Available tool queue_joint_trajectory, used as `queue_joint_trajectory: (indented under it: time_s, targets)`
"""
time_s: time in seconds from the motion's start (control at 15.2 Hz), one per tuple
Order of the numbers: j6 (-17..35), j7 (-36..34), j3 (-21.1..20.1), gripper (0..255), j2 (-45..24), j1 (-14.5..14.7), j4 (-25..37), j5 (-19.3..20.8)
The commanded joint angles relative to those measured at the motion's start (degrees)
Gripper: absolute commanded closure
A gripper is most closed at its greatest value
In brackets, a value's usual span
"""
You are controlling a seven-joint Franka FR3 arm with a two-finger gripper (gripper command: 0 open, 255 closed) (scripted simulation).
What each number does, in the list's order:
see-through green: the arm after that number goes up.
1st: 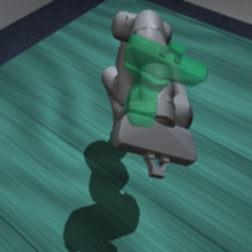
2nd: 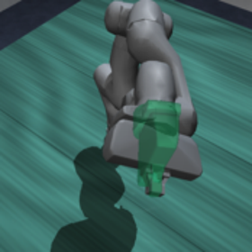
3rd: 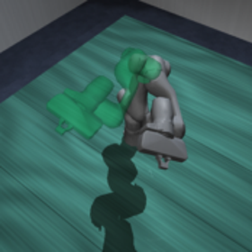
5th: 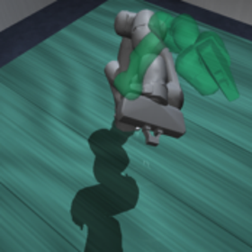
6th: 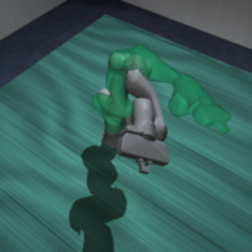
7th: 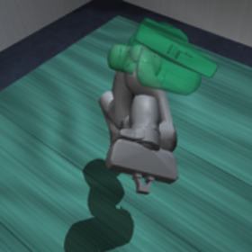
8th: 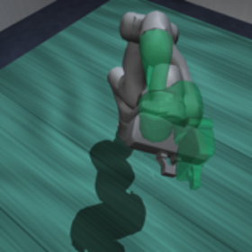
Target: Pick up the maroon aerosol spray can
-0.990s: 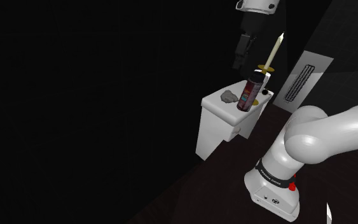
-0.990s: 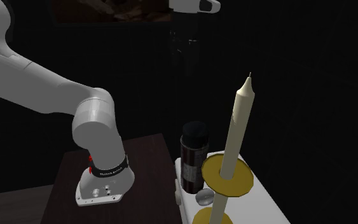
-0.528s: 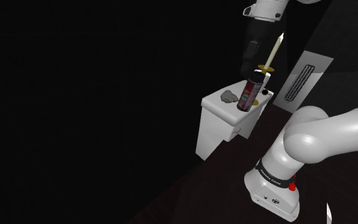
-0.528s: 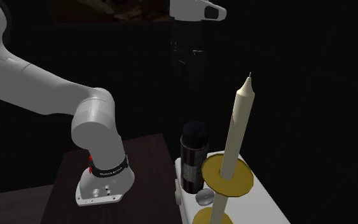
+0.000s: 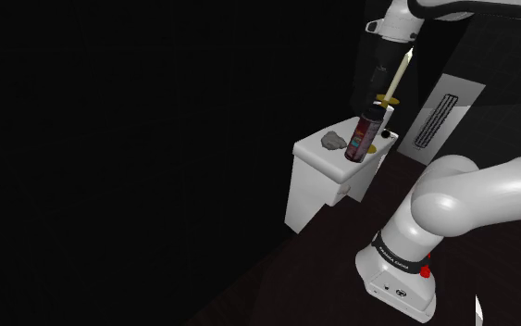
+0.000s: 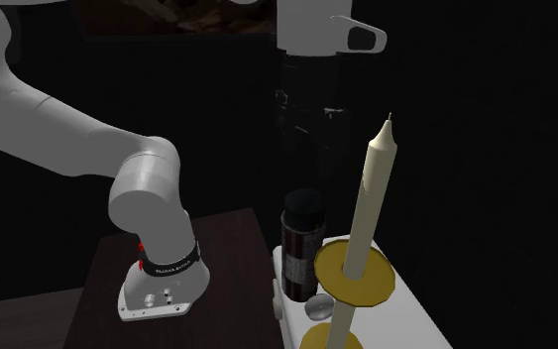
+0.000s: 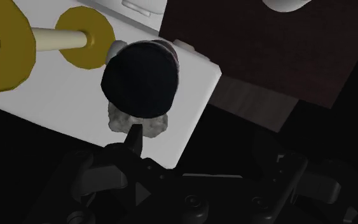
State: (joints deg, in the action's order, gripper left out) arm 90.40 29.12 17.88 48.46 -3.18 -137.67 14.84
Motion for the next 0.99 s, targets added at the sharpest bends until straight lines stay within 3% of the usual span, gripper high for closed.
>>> queue_joint_trajectory:
  time_s: [0.0, 0.13, 0.79, 0.86, 0.92]
  targets:
    - [1.4, 3.32, 2.53, 0, -0.44, -0.56, 0.15, 2.62]
    - [3.12, 6.4, 5.15, 0, -1.51, -0.89, 0.7, 4.94]
    - [8.48, 5.84, 6.66, 0, -0.78, -1.51, -5.36, 6.42]
    - [8.51, 5.88, 6.71, 255, -0.93, -1.47, -5.24, 6.41]
    - [8.49, 5.87, 6.7, 255, -0.87, -1.49, -5.28, 6.42]
